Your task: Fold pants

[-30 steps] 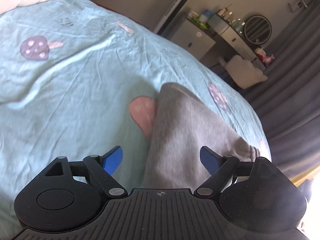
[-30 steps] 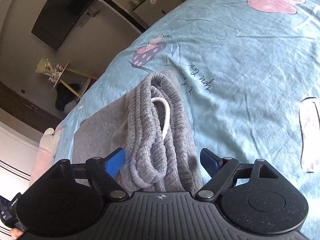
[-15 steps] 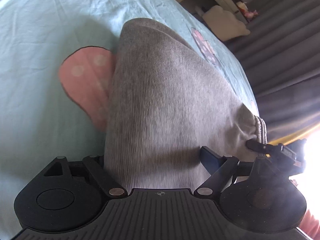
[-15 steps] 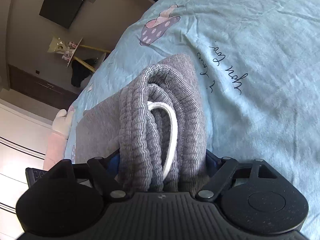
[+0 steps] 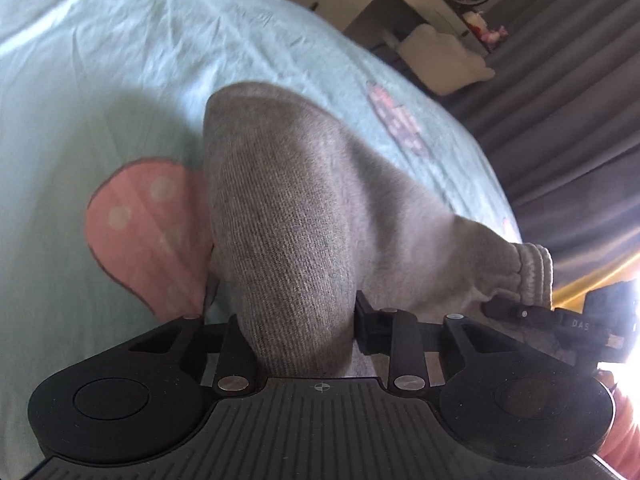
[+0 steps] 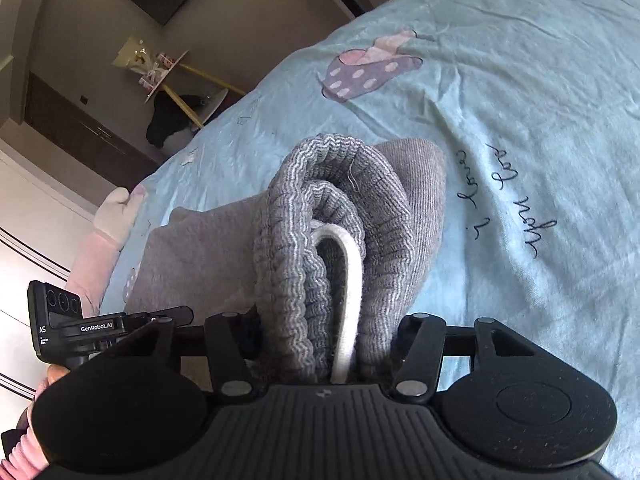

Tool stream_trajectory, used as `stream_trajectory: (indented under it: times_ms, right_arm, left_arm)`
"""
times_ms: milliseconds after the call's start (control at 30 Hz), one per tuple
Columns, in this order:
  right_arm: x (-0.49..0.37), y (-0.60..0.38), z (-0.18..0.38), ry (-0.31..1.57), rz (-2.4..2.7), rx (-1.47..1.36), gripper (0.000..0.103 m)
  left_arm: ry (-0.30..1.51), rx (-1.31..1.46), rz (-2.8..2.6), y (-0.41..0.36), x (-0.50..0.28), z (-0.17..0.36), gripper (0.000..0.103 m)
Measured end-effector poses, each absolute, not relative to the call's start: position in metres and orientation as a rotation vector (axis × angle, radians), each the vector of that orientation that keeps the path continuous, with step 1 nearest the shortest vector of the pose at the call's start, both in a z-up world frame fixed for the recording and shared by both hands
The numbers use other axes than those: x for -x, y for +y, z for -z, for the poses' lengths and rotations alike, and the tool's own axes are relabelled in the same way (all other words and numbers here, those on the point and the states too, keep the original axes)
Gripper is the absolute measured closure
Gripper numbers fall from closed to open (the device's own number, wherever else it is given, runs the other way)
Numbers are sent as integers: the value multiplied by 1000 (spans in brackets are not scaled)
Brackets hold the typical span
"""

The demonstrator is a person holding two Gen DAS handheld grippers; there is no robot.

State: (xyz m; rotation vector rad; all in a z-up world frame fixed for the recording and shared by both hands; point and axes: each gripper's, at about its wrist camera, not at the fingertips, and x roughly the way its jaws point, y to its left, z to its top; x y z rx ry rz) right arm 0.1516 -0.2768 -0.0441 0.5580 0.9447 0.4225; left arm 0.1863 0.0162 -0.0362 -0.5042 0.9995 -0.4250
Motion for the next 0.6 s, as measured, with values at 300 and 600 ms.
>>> stream_trajectory:
  times_ms: [300, 600]
  right_arm:
    - [-186, -270, -22, 779, -437, -517, 51]
    - [-188, -270, 1, 829, -165, -347, 22]
  left_arm:
    - [851, 506, 412, 16, -218, -18, 67]
    - [930, 423, 236, 36, -194, 13, 41]
